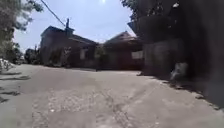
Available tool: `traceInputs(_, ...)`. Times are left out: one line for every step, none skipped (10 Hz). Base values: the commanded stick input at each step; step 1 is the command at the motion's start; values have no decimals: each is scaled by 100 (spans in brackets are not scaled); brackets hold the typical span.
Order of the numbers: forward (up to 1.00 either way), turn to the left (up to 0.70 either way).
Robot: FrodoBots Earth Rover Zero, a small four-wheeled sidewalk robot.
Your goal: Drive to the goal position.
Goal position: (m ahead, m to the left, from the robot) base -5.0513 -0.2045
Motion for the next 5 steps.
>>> traceInputs(85,14)
traceInputs(85,34)
traceInputs(85,34)
traceInputs(85,34)
traceInputs(85,34)
